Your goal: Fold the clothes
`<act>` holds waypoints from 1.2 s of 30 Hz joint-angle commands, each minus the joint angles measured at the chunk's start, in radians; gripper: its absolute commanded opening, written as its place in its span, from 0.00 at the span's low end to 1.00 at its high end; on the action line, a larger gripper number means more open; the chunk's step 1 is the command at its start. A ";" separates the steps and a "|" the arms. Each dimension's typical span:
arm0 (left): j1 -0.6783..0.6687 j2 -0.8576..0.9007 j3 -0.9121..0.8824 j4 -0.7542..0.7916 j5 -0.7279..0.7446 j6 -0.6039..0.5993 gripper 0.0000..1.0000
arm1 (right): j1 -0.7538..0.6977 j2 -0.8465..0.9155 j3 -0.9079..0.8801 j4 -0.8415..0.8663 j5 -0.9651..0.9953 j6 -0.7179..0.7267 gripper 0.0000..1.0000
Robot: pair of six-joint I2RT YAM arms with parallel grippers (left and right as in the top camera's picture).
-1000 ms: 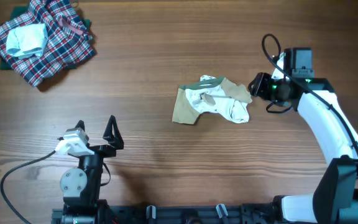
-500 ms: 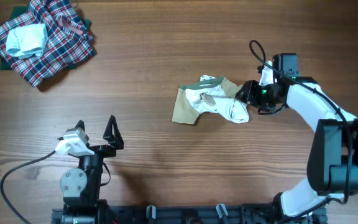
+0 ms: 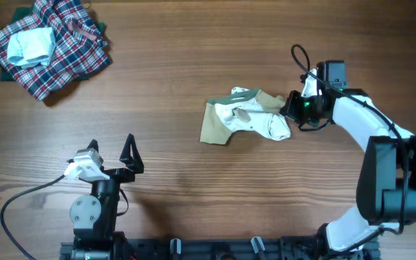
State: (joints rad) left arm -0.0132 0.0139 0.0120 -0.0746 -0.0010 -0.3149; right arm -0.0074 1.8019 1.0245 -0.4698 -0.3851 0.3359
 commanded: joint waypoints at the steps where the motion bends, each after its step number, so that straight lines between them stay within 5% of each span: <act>1: -0.004 -0.007 -0.006 0.000 0.011 0.020 1.00 | 0.004 -0.081 0.060 0.007 -0.016 0.008 0.04; 15: -0.004 -0.007 -0.006 0.000 0.011 0.020 1.00 | 0.004 -0.104 0.066 0.082 0.070 0.058 0.08; 21: -0.004 -0.007 -0.006 0.000 0.011 0.020 1.00 | 0.004 -0.104 0.066 0.057 0.169 0.048 0.37; 36: -0.004 -0.007 -0.006 0.000 0.011 0.020 1.00 | 0.004 -0.083 0.045 0.062 0.174 0.050 0.38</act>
State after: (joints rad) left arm -0.0132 0.0139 0.0120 -0.0746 -0.0010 -0.3149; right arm -0.0074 1.7115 1.0714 -0.4107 -0.2340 0.3889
